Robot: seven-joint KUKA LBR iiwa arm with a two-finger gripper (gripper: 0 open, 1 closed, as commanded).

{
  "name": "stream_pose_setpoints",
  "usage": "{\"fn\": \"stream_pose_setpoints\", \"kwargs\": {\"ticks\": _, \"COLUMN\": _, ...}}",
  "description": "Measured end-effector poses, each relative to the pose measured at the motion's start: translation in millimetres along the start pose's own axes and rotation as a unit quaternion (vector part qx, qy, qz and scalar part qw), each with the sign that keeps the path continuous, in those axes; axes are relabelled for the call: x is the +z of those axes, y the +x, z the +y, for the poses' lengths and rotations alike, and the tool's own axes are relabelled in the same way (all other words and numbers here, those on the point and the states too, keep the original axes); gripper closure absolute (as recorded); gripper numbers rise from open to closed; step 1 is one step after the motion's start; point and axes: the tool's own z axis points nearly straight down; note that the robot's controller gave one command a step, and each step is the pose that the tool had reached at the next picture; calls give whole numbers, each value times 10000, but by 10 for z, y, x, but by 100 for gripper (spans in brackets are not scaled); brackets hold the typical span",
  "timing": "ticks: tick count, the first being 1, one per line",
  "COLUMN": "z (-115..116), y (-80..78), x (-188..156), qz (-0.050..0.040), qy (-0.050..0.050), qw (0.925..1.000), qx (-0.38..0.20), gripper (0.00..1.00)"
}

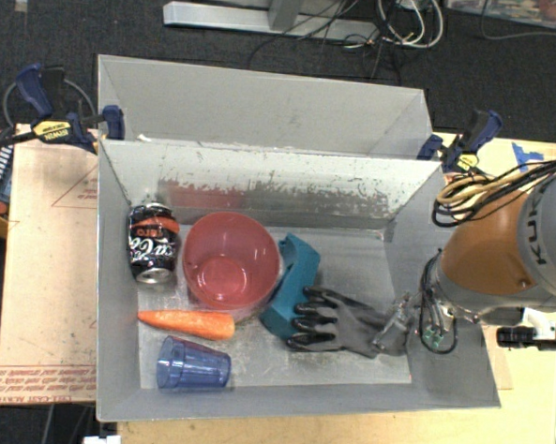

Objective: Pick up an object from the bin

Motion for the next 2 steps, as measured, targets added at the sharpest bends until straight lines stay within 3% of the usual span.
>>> {"fn": "stream_pose_setpoints", "kwargs": {"ticks": 2, "z": -5, "y": 24, "x": -293, "qz": 35, "qy": 9, "qw": 10000, "qx": -5, "gripper": 100}}
